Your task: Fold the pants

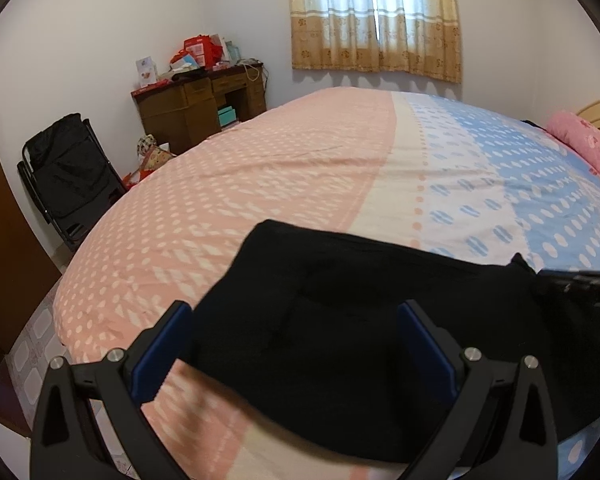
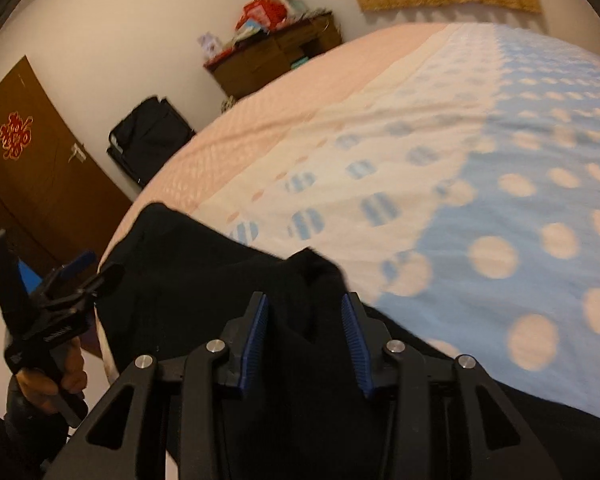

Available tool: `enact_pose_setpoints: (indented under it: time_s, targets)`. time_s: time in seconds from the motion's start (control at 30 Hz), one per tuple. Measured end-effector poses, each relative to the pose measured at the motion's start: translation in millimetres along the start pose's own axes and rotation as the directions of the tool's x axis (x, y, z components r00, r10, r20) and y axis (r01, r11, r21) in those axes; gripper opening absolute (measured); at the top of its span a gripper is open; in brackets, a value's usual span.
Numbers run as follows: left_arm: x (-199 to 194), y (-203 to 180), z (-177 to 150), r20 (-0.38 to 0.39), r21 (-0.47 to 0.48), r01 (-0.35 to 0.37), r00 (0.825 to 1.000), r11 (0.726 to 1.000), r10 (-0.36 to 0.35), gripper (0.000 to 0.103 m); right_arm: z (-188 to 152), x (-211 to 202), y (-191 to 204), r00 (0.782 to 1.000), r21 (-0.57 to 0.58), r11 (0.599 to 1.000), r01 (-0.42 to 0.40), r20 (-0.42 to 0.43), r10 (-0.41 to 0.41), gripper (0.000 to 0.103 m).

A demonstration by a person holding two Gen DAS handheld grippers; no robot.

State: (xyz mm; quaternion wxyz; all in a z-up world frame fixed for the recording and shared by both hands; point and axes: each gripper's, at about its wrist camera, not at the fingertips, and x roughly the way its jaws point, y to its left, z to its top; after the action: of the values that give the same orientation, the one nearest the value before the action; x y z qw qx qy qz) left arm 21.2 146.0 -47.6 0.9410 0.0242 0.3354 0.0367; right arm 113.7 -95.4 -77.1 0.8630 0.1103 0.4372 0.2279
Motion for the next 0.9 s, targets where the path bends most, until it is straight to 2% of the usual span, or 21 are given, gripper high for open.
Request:
enact_pose_setpoints:
  time_s: [0.13, 0.27, 0.37, 0.43, 0.47, 0.63, 0.7, 0.77, 0.83, 0.9]
  targets:
    - [9.1, 8.9, -1.6, -0.016, -0.025, 0.009, 1.0, 1.0, -0.009, 0.103, -1.8, 13.6, 6.3, 1.0, -0.039, 0.999, -0.004, -0.021, 0.003, 0.033]
    - [16.1, 10.3, -3.3, -0.033, -0.045, 0.028, 0.999, 0.999, -0.029, 0.103, 3.9, 8.7, 0.1, 0.996, -0.013, 0.997, -0.082, -0.03, 0.081, 0.033]
    - [16.7, 10.0, -2.9, -0.033, -0.047, 0.036, 0.999, 0.998, -0.038, 0.103, 4.9, 17.8, 6.5, 0.998, -0.049, 0.998, -0.047, -0.048, 0.045, 0.033]
    - [15.1, 9.8, -2.1, -0.029, -0.043, 0.039, 0.999, 0.998, -0.04, 0.103, 6.9, 20.5, 7.3, 0.999, -0.044, 0.998, -0.038, -0.031, 0.036, 0.011]
    - [13.9, 10.2, -1.6, -0.026, -0.04, 0.04, 0.999, 0.998, -0.041, 0.103, 7.6, 21.3, 9.1, 0.999, -0.05, 0.998, -0.029, -0.034, 0.028, 0.006]
    - [11.0, 15.6, 1.8, -0.006, -0.053, 0.038, 0.999, 0.998, -0.039, 0.103, 16.7, 2.0, 34.9, 0.995, -0.187, 0.979, 0.078, 0.074, -0.065, 0.006]
    - [12.9, 15.9, 3.1, -0.005, -0.061, 0.039, 0.999, 0.997, -0.039, 0.103, 20.7, 2.8, 36.8, 0.99, -0.214, 0.969, 0.121, 0.092, -0.104, 0.006]
    - [16.0, 14.6, 2.8, -0.01, -0.059, 0.032, 0.999, 0.998, -0.033, 0.103, 22.6, 12.7, 33.2, 0.988, -0.23, 0.962, 0.149, 0.08, -0.134, 0.006]
    - [19.8, 13.0, 1.5, -0.025, -0.05, 0.027, 0.999, 0.998, -0.028, 0.103, 19.5, 34.8, 21.9, 0.988, -0.231, 0.961, 0.155, 0.02, -0.155, 0.007]
    - [21.8, 12.6, 0.1, -0.034, -0.036, 0.012, 0.999, 0.999, -0.013, 0.103, 19.8, 38.7, 13.1, 0.993, -0.206, 0.971, 0.12, 0.03, -0.116, 0.007]
